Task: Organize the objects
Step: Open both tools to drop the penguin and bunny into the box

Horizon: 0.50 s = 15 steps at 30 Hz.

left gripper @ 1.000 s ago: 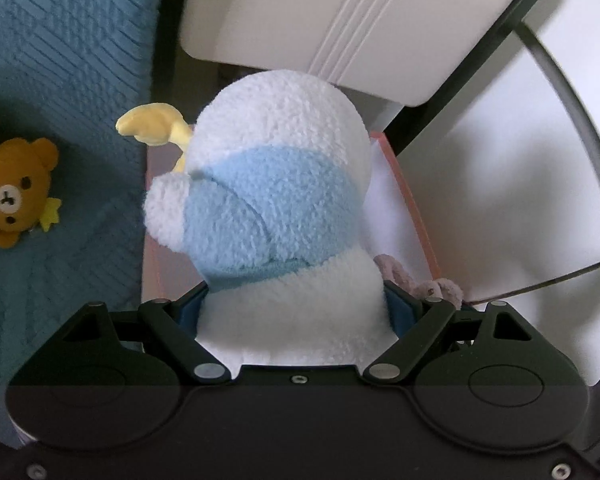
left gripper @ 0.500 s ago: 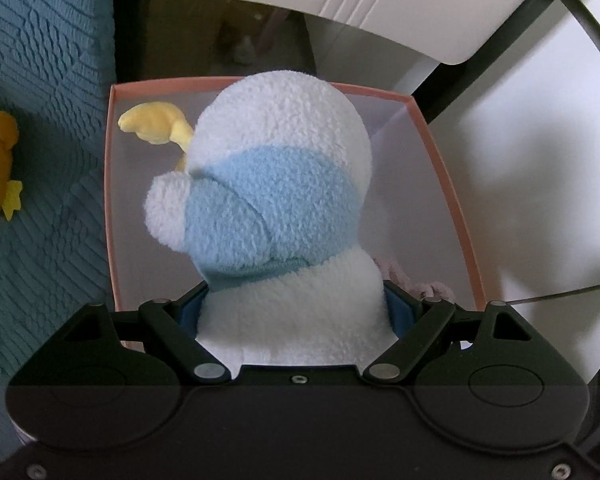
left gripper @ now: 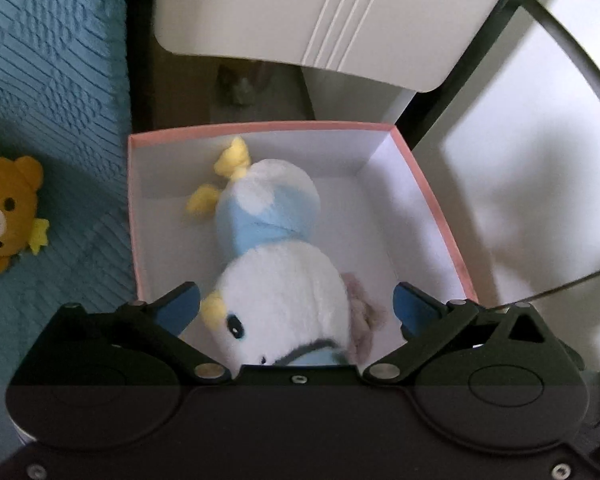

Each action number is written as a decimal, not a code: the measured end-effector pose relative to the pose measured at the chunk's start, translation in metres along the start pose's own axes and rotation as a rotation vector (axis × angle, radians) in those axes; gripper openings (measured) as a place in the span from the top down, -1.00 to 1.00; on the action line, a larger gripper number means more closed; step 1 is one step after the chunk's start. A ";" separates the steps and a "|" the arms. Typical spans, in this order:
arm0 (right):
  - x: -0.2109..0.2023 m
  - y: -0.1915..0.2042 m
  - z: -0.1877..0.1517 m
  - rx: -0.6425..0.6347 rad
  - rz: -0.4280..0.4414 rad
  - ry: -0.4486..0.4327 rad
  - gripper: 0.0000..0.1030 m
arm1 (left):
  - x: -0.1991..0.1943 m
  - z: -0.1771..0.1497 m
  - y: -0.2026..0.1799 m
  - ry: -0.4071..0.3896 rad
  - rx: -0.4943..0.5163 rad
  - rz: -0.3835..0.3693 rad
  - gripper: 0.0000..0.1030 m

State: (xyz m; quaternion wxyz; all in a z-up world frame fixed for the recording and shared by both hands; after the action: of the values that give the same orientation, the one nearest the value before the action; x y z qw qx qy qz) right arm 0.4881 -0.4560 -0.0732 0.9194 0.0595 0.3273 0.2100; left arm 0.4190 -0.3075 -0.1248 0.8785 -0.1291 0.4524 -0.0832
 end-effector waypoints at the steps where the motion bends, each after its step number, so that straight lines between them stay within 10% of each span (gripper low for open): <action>1: -0.005 0.002 0.001 0.001 0.000 -0.006 -0.56 | -0.006 -0.001 0.000 -0.010 0.003 0.000 -0.99; 15: -0.078 0.054 0.031 -0.043 0.019 -0.113 -0.56 | -0.119 -0.007 0.020 -0.169 0.000 -0.024 -0.95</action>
State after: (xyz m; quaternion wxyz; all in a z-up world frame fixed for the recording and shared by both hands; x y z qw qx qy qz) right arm 0.4345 -0.4393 0.0094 0.9355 0.0544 0.2695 0.2220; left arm 0.3454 -0.2581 -0.0427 0.9124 -0.1412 0.3751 -0.0827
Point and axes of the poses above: each gripper's, at about its wrist camera, not at the fingertips, and x roughly the way its jaws point, y to its left, z to its top, the point moved 1 cm from there along x, roughly the way its jaws point, and after that the axes turned 12 degrees about -y, right-handed, at the moved point
